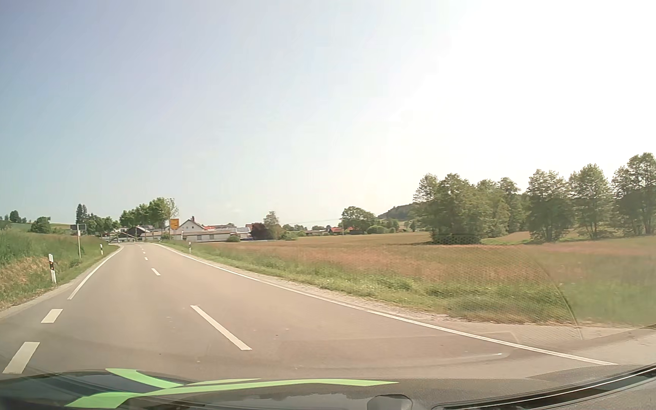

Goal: Follow the waypoints while adhering to traffic rules and regulations

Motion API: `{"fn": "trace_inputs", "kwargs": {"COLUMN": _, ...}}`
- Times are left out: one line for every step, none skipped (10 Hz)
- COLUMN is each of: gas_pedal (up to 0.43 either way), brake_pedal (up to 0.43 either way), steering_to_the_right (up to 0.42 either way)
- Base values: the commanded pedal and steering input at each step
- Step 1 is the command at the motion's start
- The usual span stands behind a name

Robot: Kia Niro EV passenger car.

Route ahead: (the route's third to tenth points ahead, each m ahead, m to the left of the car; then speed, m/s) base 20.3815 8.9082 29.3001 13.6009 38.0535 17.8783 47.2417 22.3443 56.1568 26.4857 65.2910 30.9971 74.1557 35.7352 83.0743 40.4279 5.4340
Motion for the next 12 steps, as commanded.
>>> {"fn": "trace_inputs", "kwargs": {"gas_pedal": 0.280, "brake_pedal": 0.000, "steering_to_the_right": -0.271}}
{"fn": "trace_inputs", "kwargs": {"gas_pedal": 0.280, "brake_pedal": 0.000, "steering_to_the_right": -0.232}}
{"fn": "trace_inputs", "kwargs": {"gas_pedal": 0.280, "brake_pedal": 0.000, "steering_to_the_right": -0.197}}
{"fn": "trace_inputs", "kwargs": {"gas_pedal": 0.280, "brake_pedal": 0.000, "steering_to_the_right": -0.181}}
{"fn": "trace_inputs", "kwargs": {"gas_pedal": 0.280, "brake_pedal": 0.000, "steering_to_the_right": -0.176}}
{"fn": "trace_inputs", "kwargs": {"gas_pedal": 0.280, "brake_pedal": 0.000, "steering_to_the_right": -0.174}}
{"fn": "trace_inputs", "kwargs": {"gas_pedal": 0.280, "brake_pedal": 0.000, "steering_to_the_right": -0.165}}
{"fn": "trace_inputs", "kwargs": {"gas_pedal": 0.280, "brake_pedal": 0.000, "steering_to_the_right": -0.150}}
{"fn": "trace_inputs", "kwargs": {"gas_pedal": 0.280, "brake_pedal": 0.000, "steering_to_the_right": -0.130}}
{"fn": "trace_inputs", "kwargs": {"gas_pedal": 0.280, "brake_pedal": 0.000, "steering_to_the_right": -0.119}}
{"fn": "trace_inputs", "kwargs": {"gas_pedal": 0.280, "brake_pedal": 0.000, "steering_to_the_right": -0.115}}
{"fn": "trace_inputs", "kwargs": {"gas_pedal": 0.280, "brake_pedal": 0.000, "steering_to_the_right": -0.115}}
